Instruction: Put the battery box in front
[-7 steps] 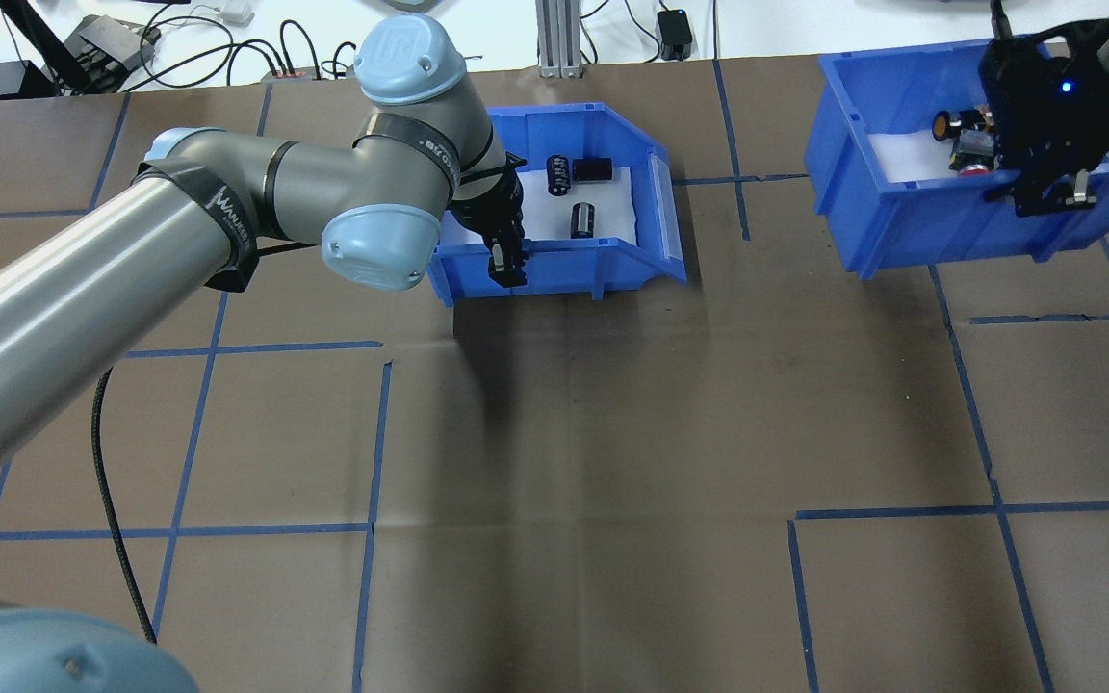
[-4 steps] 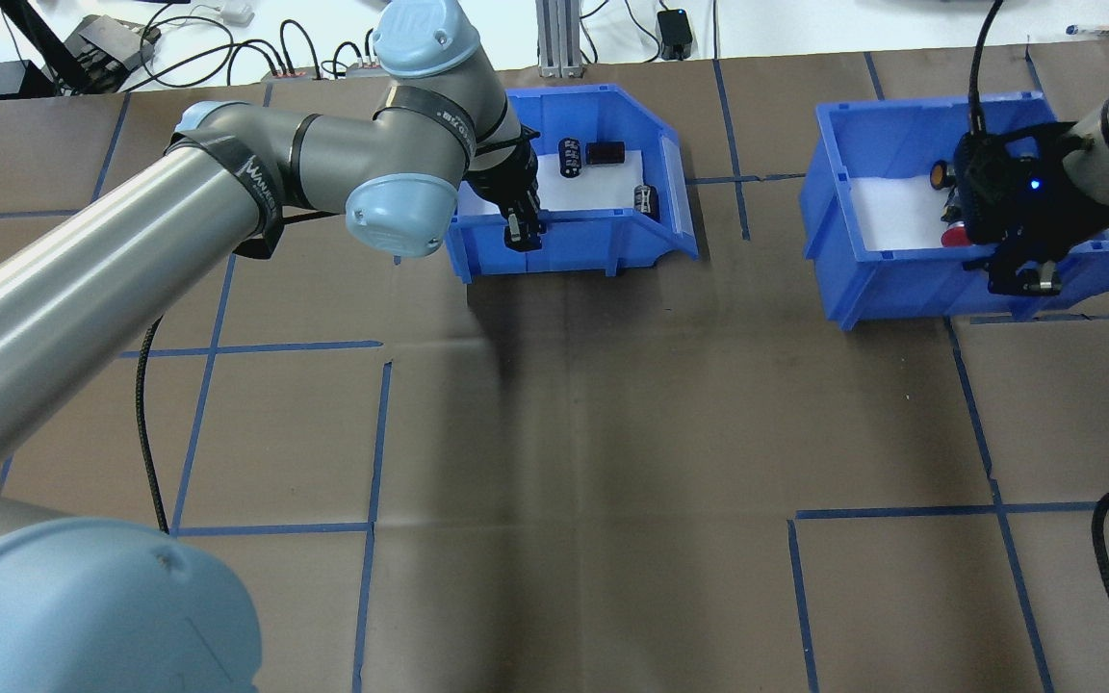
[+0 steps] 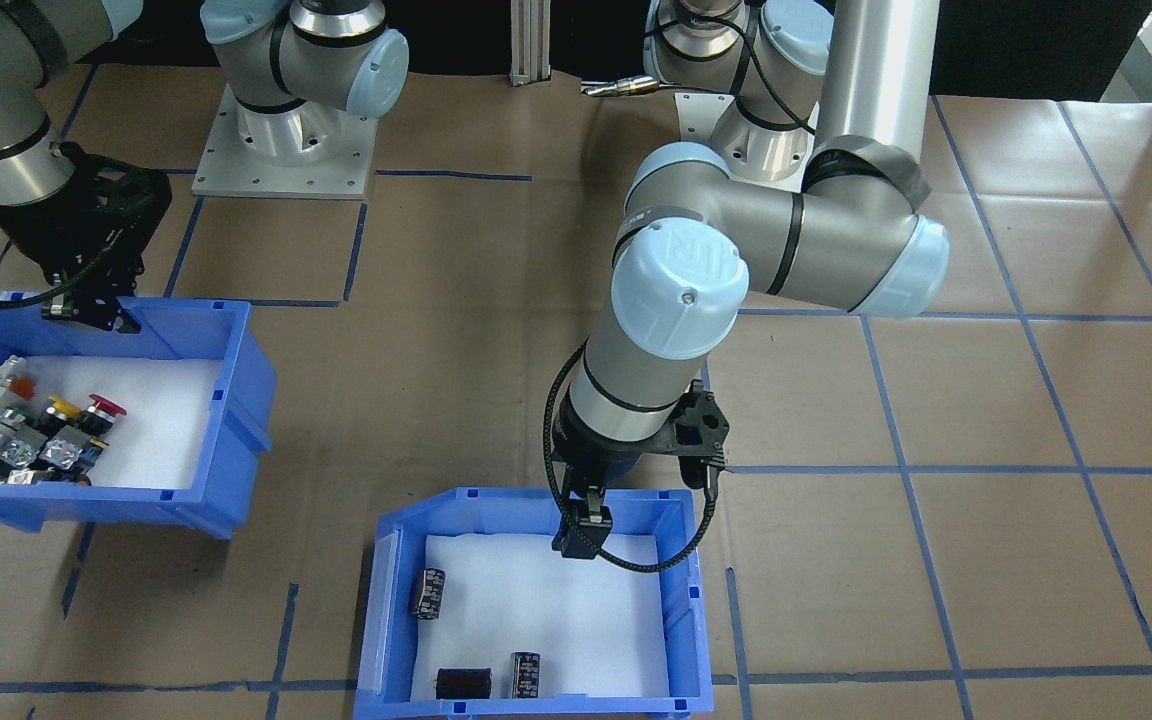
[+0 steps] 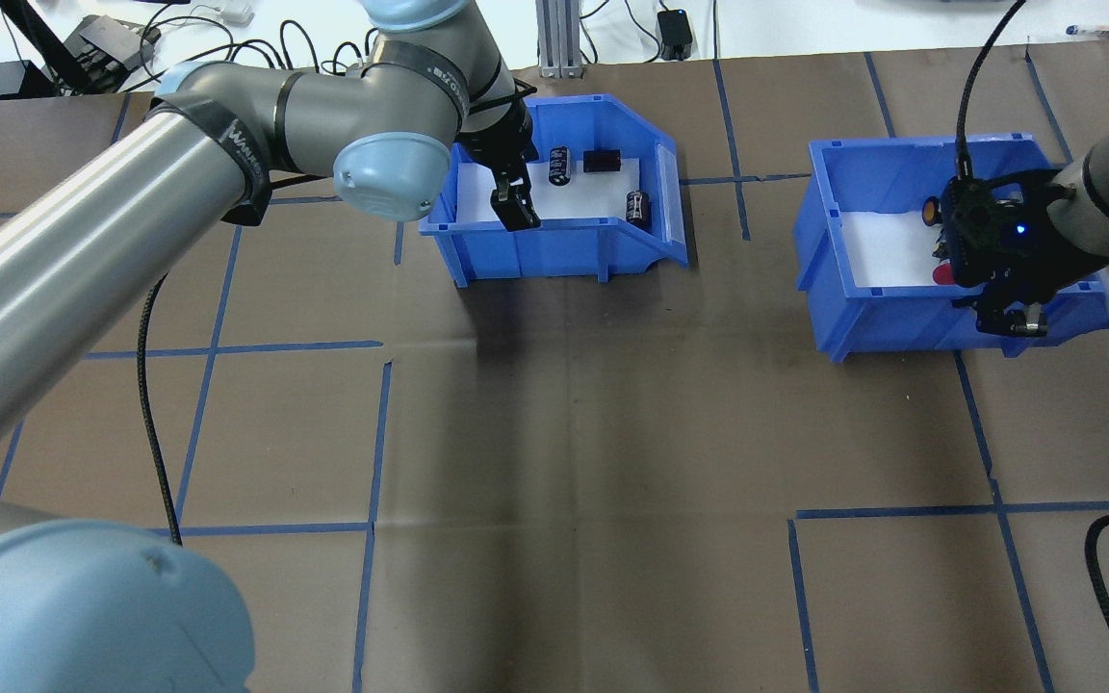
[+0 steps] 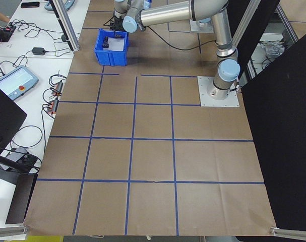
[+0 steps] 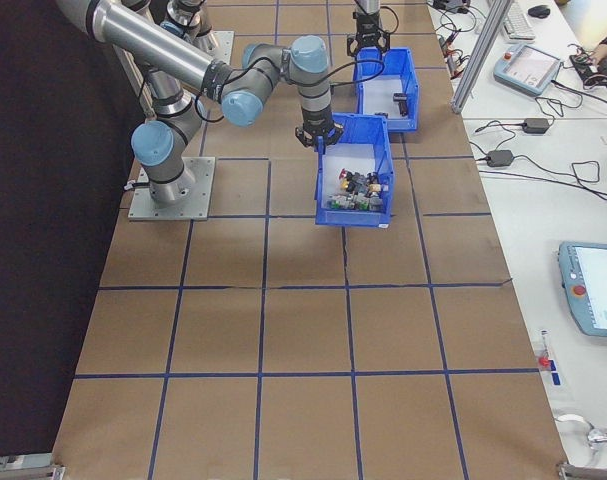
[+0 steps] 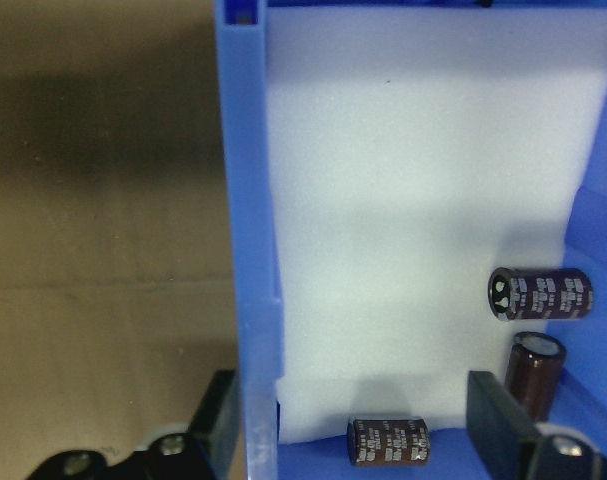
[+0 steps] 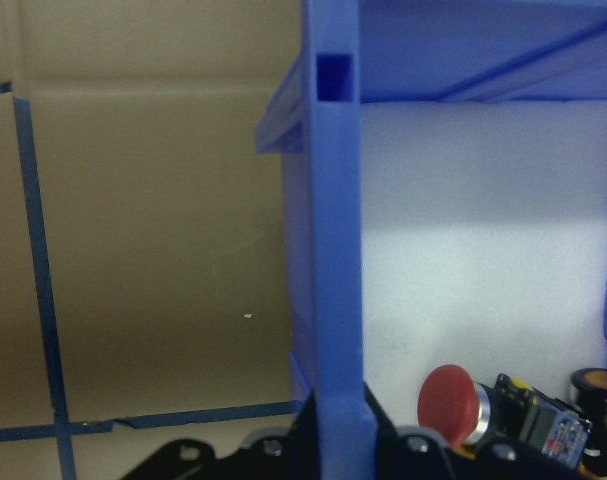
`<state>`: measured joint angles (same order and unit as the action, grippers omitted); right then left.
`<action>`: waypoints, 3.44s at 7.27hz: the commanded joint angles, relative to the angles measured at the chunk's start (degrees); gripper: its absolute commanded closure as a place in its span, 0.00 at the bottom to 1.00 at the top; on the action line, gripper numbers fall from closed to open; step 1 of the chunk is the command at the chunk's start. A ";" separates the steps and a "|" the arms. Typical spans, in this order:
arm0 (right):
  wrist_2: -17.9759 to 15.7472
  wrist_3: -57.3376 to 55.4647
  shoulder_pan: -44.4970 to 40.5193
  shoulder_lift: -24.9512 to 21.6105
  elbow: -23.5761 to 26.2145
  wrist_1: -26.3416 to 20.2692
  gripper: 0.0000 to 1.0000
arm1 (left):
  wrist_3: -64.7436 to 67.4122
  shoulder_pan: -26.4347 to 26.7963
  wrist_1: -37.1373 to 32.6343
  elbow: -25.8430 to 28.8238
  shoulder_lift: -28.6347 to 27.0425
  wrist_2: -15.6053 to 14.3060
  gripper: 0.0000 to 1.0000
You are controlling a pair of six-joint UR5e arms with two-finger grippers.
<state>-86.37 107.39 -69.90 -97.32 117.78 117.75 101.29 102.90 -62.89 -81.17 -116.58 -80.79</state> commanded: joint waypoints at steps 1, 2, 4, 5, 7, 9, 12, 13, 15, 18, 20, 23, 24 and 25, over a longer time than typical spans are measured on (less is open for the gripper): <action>-0.20 -1.39 -0.41 -6.97 7.43 0.38 1.00 | -13.68 -4.34 -13.08 0.40 7.56 -2.16 0.03; 0.41 -4.70 -1.46 -9.88 9.55 0.29 1.00 | -23.93 -6.20 -17.84 -0.21 10.56 -2.96 0.03; -0.37 -11.28 -11.17 -10.52 10.19 0.03 1.00 | -51.15 -6.48 -26.47 -1.18 17.06 -12.93 0.01; -0.55 -16.20 -16.62 -10.35 10.19 0.29 1.00 | -65.72 -6.57 -26.58 -1.97 19.61 -13.25 0.01; -0.64 -24.82 -24.99 -10.35 10.45 0.29 1.00 | -91.41 -6.39 -26.50 -3.46 23.31 -12.55 0.00; -0.64 -30.46 -31.76 -9.39 10.45 0.47 1.00 | -98.90 -6.57 -26.85 -8.71 27.53 -8.96 0.00; -4.74 -42.39 -42.74 -3.17 10.19 8.95 1.00 | -104.63 -8.24 -26.93 -11.55 30.36 -9.82 0.00; -6.16 -45.83 -46.61 -0.18 10.10 12.56 1.00 | -104.37 -8.41 -27.37 -11.64 31.49 -9.82 0.00; -7.58 -49.89 -52.07 3.61 9.93 17.58 1.00 | -104.28 -8.41 -26.33 -13.83 31.94 -9.56 0.00; -7.93 -49.21 -52.63 5.30 10.01 20.33 1.00 | -104.63 -8.50 -26.58 -14.19 32.47 -10.43 0.00; -10.82 -49.03 -52.54 5.39 10.10 20.07 1.00 | -104.63 -8.59 -27.20 -14.28 32.73 -13.41 0.00; -9.96 -50.87 -51.93 5.47 10.10 19.81 0.01 | -104.72 -8.59 -27.29 -14.28 32.74 -13.51 0.00; -10.39 -51.57 -51.49 5.04 10.10 19.54 0.00 | -104.72 -8.59 -27.29 -14.28 32.82 -13.51 0.00; -10.57 -51.75 -50.96 4.77 9.67 19.54 0.00 | -104.72 -8.59 -27.29 -14.36 32.91 -13.51 0.00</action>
<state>-96.75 56.17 -121.48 -92.21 127.78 137.41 -3.42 94.31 -90.16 -95.48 -83.76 -94.30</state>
